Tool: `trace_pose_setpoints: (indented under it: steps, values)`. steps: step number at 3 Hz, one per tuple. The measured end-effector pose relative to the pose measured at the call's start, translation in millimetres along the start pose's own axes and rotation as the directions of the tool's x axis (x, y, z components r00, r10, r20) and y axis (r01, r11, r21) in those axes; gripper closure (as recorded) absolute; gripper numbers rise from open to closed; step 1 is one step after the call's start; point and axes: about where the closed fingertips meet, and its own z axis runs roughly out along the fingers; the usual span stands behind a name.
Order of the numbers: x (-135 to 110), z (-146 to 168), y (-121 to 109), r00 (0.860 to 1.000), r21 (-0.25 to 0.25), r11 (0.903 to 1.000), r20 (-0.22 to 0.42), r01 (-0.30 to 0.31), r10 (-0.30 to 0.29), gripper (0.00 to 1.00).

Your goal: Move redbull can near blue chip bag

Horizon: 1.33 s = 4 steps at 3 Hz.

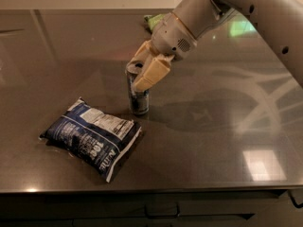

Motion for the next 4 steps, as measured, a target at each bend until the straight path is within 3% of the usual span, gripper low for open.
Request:
trace_pose_setpoints:
  steps: [2, 3, 4]
  values:
    - [-2.9, 5.8, 0.8, 1.0, -0.012, 0.9996, -0.007, 0.024, -0.024, 0.12]
    - [-4.3, 7.4, -0.6, 1.0, -0.01, 0.9996, -0.005, 0.026, -0.026, 0.0]
    - [-4.3, 7.5, -0.6, 1.0, -0.01, 0.9996, -0.005, 0.026, -0.026, 0.0]
